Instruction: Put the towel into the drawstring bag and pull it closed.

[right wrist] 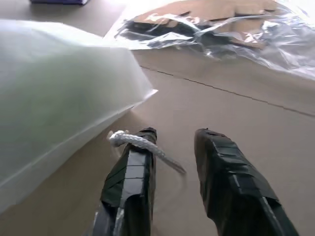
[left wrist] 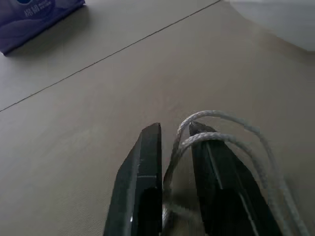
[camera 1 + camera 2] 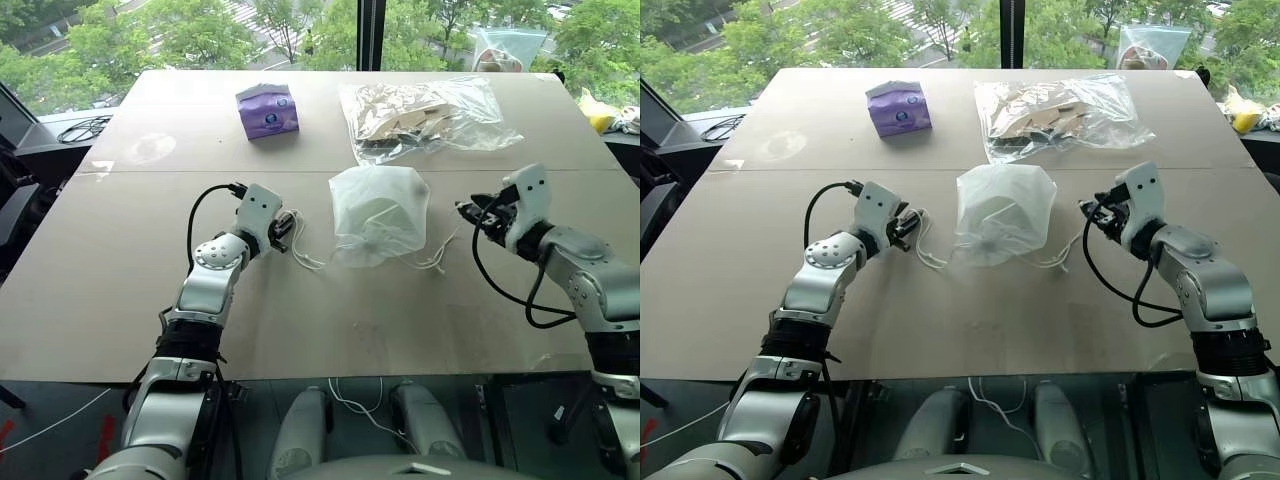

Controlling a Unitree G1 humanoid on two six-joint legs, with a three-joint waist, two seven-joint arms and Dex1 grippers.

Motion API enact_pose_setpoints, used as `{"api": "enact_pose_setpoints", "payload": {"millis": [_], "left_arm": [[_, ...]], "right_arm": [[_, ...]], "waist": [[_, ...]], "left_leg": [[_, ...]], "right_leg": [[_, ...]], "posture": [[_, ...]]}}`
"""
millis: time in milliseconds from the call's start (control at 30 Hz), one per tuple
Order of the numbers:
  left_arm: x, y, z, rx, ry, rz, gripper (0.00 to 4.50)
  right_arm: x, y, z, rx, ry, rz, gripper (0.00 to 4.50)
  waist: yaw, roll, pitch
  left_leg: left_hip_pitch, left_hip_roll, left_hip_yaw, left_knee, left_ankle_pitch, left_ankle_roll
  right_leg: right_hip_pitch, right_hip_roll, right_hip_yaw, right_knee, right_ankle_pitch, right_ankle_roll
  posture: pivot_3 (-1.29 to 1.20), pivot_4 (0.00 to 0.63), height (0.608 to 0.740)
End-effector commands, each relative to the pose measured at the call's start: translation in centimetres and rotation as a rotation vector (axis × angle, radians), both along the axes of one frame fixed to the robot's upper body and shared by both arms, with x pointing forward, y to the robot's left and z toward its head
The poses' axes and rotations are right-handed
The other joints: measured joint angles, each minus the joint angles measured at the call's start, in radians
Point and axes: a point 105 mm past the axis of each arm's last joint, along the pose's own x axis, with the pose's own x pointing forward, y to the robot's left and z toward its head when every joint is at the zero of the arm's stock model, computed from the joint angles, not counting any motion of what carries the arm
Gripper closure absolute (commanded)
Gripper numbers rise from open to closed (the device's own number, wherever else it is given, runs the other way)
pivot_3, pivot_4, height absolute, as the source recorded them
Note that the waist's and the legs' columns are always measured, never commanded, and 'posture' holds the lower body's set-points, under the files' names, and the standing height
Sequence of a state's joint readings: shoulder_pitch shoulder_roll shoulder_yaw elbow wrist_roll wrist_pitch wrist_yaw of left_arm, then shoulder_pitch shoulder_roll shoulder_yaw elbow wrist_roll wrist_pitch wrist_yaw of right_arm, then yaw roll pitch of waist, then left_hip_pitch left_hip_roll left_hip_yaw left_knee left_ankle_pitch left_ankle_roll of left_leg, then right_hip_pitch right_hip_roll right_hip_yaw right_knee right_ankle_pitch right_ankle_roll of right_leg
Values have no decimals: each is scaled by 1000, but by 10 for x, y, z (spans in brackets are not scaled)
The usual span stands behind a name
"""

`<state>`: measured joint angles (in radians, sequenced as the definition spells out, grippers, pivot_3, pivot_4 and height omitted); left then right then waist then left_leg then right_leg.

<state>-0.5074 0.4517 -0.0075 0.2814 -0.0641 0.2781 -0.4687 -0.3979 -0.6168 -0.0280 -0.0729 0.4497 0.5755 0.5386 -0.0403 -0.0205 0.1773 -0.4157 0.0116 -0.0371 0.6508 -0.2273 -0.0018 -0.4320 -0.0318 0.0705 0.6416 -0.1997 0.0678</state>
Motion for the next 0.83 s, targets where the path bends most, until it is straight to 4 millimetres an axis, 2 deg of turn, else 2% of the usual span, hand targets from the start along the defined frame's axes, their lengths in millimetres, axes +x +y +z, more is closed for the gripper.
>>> {"api": "enact_pose_setpoints", "payload": {"millis": [33, 67, 100, 133, 300, 400, 500, 700, 833], "left_arm": [[-8, 7, 15, -14, -41, -62, 1031], [-11, 8, 15, -18, -39, -75, 881], [-19, 10, 10, -35, -16, -102, 190], [-26, 12, 6, -44, 9, -125, 80], [-62, 28, -14, -46, 127, -244, 80], [-76, 38, -20, -45, 178, -273, 80], [-84, 45, -26, -16, 207, -279, 80], [-107, 48, -29, -47, 249, -331, 80], [-113, 48, -26, -82, 268, -357, 80]], "right_arm": [[-13, -12, -8, -140, -32, 80, 917], [-15, -16, -11, -163, -30, 80, 797], [-19, -20, -11, -150, -30, 92, 229], [-23, -22, -10, -128, -33, 106, 229], [-50, -41, -21, -187, 12, 209, 229], [-53, -62, -28, -284, -11, 206, 229], [-56, -75, -32, -282, -9, 203, 229], [-65, -71, -26, -176, -43, 219, 229], [-67, -68, -25, -146, -47, 210, 229]], "waist": [[0, 0, 0], [-1, 0, 0], [-1, 0, 0], [-2, 0, 0], [-2, 0, 0], [-1, 0, 0], [-1, 0, 0], [-4, 0, 0], [-3, 0, 0]], "left_leg": [[0, 0, 0, 0, 0, 0], [0, 0, 0, 0, 0, 0], [1, 0, 1, 0, 0, 0], [1, 0, 1, 0, 0, 0], [3, 1, 2, 1, 0, 0], [4, 1, 2, 2, 0, 0], [7, 1, 3, 3, 0, 0], [16, 2, 4, -2, 0, 0], [18, 3, 4, -1, 0, 0]], "right_leg": [[0, 0, 0, 0, 0, 0], [0, 0, 0, 0, 0, 0], [0, 0, 0, 0, 0, 0], [0, 0, 0, 0, 0, 0], [1, 1, 1, 2, -1, 0], [2, 1, 1, 1, -4, 2], [5, 0, 1, 1, -5, 0], [12, 1, 2, 1, -6, 0], [13, 1, 2, 1, -6, 0]], "posture": [[0, 150, 740], [0, 150, 740], [0, 150, 740], [0, 150, 740], [0, 150, 740], [0, 150, 740], [0, 150, 740], [0, 150, 740], [0, 150, 740]]}}
